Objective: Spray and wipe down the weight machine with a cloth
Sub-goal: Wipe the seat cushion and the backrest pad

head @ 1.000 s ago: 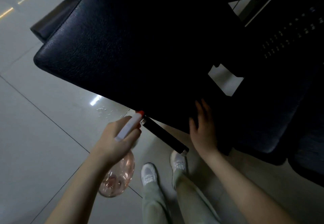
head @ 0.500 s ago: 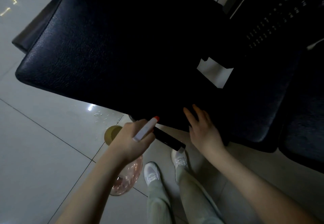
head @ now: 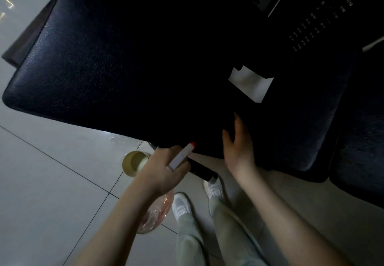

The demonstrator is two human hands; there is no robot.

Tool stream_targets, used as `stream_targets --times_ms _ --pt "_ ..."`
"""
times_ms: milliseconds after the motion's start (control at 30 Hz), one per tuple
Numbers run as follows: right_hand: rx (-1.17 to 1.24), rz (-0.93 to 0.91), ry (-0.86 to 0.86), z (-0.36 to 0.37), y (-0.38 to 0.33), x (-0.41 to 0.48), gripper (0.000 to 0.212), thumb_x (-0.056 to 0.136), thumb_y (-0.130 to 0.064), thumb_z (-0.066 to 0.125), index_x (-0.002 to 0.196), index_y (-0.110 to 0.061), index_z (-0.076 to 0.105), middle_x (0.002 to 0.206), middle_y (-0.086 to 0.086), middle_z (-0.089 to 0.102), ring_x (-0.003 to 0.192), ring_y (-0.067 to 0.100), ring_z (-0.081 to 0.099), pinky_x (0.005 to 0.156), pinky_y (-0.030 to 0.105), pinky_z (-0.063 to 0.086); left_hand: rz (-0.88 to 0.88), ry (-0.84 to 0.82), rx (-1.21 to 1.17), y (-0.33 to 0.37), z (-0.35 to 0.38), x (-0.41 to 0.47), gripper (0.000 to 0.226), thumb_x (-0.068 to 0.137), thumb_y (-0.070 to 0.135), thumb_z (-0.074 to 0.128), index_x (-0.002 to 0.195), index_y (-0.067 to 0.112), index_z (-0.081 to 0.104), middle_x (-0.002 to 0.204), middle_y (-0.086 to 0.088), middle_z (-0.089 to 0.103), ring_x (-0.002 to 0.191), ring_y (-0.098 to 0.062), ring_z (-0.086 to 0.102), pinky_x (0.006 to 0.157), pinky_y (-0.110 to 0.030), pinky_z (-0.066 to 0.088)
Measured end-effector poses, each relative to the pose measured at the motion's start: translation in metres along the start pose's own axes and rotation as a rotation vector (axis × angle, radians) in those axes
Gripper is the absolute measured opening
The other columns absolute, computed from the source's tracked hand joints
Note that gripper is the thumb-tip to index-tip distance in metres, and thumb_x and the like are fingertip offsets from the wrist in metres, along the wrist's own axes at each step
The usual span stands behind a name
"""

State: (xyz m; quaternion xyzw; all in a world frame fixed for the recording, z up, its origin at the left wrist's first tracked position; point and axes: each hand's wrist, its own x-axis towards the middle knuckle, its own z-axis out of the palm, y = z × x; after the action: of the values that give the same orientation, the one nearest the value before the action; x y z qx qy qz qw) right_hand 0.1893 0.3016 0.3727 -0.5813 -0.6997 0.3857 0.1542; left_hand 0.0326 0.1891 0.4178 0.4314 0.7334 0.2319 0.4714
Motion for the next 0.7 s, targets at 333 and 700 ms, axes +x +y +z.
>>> stream_targets --times_ms 333,700 --pt "-0.157 -0.323 0.008 0.050 0.004 -0.033 0.050 0.095 -0.023 0.037 0.145 -0.019 0.028 0.153 0.014 0.024 0.142 0.028 0.020 0.113 0.036 0.023 0.108 0.090 -0.124 0.000 -0.015 0.003 0.046 0.074 0.052 0.043 0.089 0.013 0.061 0.078 -0.016 0.060 0.067 -0.020 0.055 0.059 -0.028 0.043" --pt "-0.055 -0.143 0.090 0.063 -0.011 -0.048 0.050 0.098 -0.025 0.032 0.146 -0.016 0.026 0.156 0.013 0.017 0.143 0.027 0.017 0.112 0.045 0.029 0.100 0.141 -0.146 0.013 -0.033 -0.002 0.039 0.077 0.047 0.045 0.092 0.014 0.061 0.080 -0.010 0.061 0.071 -0.022 0.058 0.066 -0.046 0.047"
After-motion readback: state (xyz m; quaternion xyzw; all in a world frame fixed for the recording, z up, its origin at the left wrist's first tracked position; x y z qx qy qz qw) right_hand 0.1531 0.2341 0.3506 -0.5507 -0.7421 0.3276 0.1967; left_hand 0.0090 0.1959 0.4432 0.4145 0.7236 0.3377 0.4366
